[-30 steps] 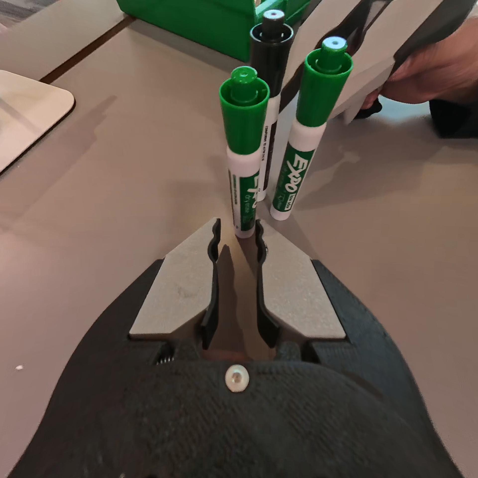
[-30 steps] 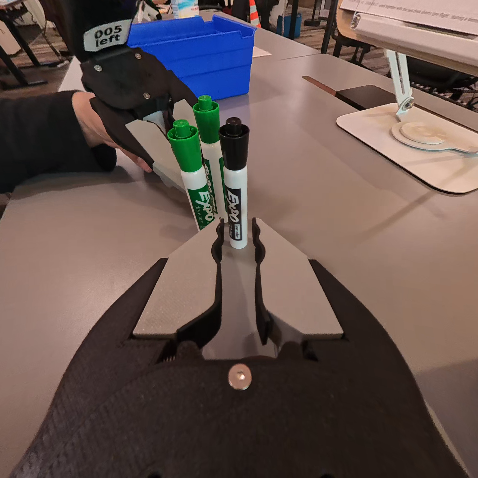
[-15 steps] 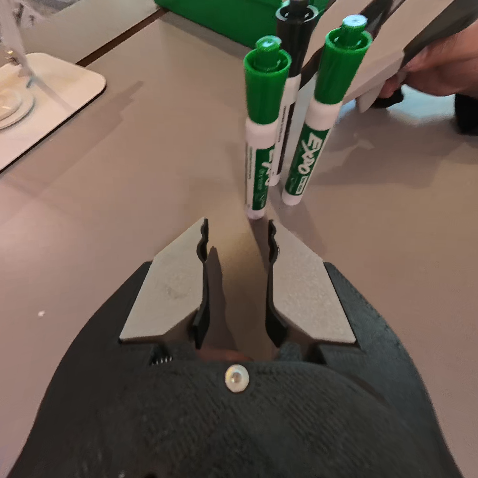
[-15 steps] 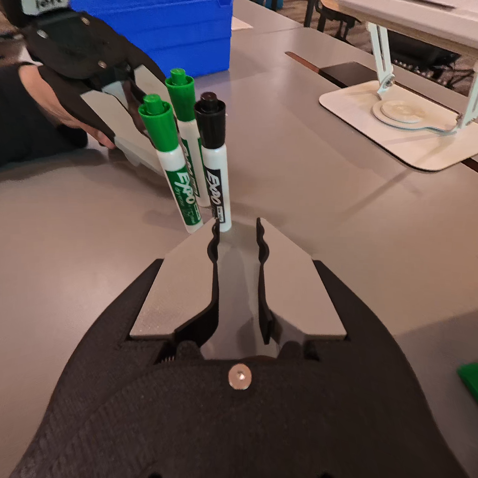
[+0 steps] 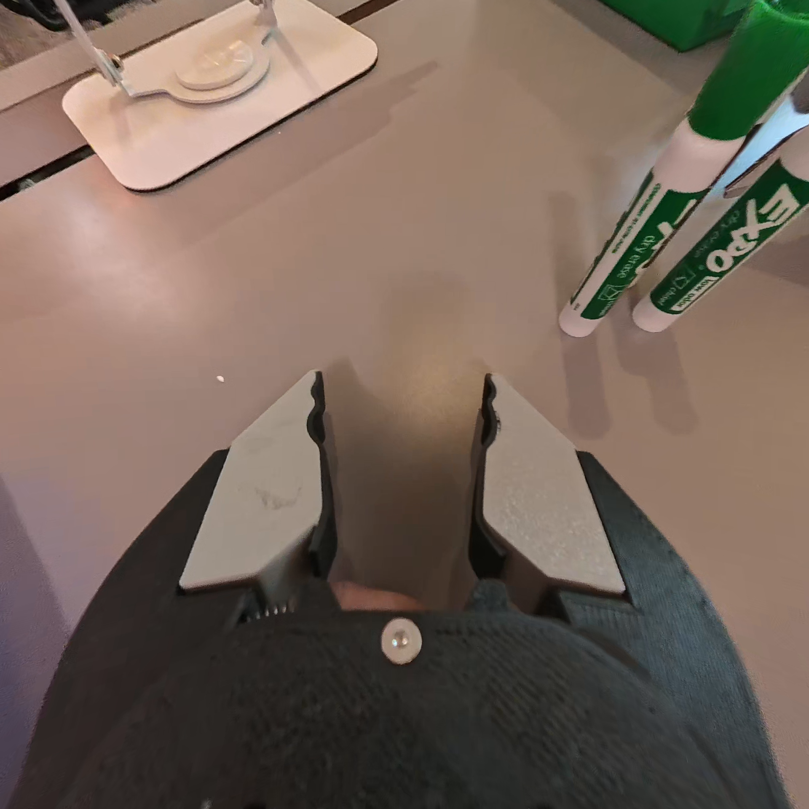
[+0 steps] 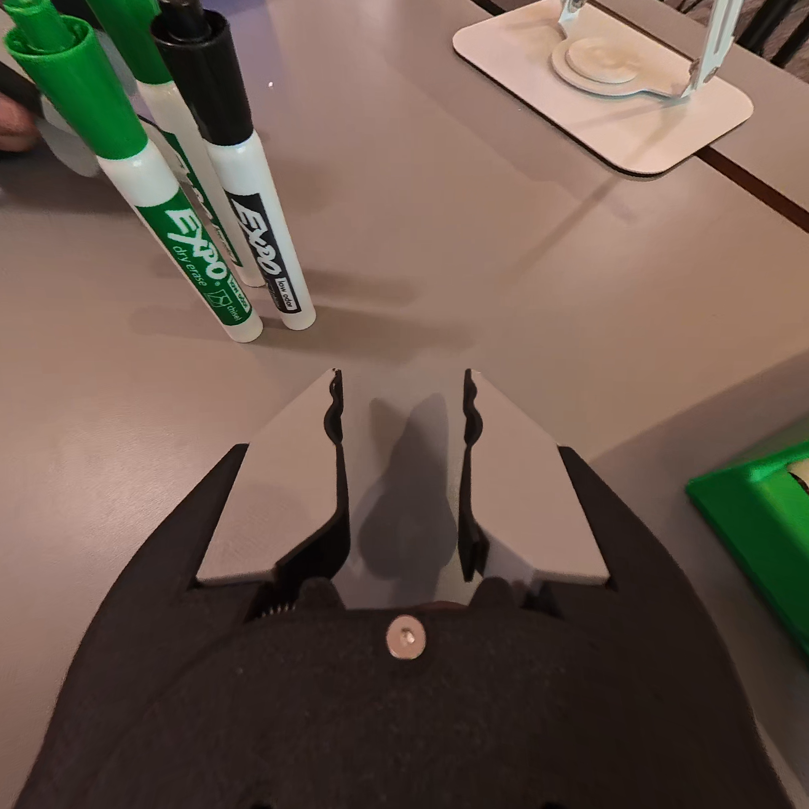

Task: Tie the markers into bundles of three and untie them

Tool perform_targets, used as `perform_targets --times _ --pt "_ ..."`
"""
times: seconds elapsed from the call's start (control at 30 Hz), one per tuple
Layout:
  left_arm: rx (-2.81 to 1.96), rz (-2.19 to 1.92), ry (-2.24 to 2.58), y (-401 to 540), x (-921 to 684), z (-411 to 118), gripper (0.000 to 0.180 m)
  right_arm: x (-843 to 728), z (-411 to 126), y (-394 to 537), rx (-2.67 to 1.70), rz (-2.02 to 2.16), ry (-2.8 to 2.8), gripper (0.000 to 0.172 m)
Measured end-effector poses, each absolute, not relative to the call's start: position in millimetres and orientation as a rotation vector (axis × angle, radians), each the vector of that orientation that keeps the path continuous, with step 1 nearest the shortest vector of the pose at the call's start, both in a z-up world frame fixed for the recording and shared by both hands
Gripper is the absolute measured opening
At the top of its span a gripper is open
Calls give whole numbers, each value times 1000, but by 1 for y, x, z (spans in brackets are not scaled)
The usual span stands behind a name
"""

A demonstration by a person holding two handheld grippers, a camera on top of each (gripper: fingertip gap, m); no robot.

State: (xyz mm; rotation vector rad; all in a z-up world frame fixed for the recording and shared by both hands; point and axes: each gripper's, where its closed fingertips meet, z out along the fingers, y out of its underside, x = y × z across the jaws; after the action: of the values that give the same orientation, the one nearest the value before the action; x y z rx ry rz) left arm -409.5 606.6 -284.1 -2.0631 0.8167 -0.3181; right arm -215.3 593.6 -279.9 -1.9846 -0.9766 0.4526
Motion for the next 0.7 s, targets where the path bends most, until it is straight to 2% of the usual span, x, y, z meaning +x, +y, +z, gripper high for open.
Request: perform_targets --times 0.23,0.4,0.7 --pt "-1972 -174 682 619 -415 -266 71 -205 -266 611 -1934 318 -829 78" --pt "-1940 -137 647 621 -418 -261 71 -200 -256 615 -1900 297 -767 87" --pt "-1925 -140 642 619 -420 -256 70 -200 -258 616 -1893 292 -757 87"
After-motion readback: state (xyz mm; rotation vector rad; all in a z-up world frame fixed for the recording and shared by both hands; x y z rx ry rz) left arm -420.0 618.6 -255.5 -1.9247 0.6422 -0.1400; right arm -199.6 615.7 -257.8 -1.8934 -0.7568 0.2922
